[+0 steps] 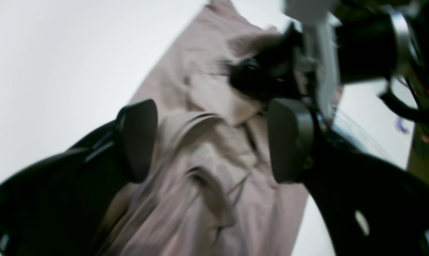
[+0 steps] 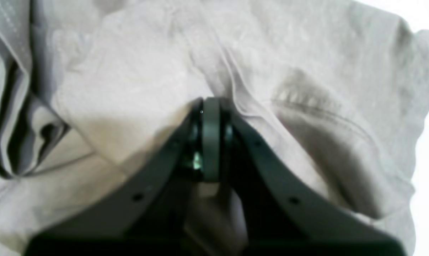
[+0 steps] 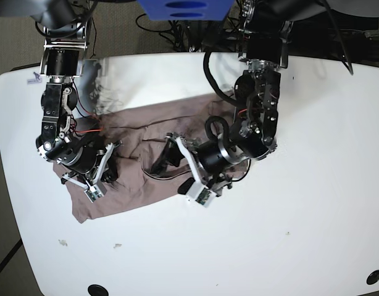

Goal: Fold the T-shirt properly
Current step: 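Lower the folded end onto the strip middle with the left gripper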

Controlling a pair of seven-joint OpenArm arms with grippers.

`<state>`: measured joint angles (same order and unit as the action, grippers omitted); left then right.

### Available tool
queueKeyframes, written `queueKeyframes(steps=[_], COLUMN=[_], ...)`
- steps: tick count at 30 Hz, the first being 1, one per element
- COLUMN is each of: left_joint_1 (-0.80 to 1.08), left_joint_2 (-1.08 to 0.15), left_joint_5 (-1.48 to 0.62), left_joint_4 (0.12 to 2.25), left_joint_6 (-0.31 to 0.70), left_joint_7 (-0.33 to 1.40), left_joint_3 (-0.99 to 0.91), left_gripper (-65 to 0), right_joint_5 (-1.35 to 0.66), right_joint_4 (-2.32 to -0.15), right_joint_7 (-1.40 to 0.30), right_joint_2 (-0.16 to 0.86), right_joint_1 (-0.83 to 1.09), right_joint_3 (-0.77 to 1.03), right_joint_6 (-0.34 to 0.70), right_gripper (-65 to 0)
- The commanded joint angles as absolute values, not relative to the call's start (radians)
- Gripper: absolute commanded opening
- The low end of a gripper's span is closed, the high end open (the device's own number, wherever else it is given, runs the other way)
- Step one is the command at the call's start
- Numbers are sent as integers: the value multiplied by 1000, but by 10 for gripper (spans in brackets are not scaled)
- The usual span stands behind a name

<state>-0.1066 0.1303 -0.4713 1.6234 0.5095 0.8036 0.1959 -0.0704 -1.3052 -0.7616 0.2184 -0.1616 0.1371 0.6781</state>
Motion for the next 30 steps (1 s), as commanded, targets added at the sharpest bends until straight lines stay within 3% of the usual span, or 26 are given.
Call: queueKeyframes(steps=[1,30], left_joint_1=[-88,85], left_joint_2=[93,-41], left_joint_5=[-483,-478], left_joint_4=[1673,1773], left_joint_6=[487,450], left_joint_7=[789,788], left_joint_3=[188,182], left_gripper=[-186,-186], right_joint_5=[2,2], right_joint_4=[-1287,-1287], right_joint_7=[-895,-894], right_joint_2=[219,219], right_joint_1=[-137,-137], right_joint_3=[122,94], right_joint_6=[698,698], right_gripper=[-650,-650])
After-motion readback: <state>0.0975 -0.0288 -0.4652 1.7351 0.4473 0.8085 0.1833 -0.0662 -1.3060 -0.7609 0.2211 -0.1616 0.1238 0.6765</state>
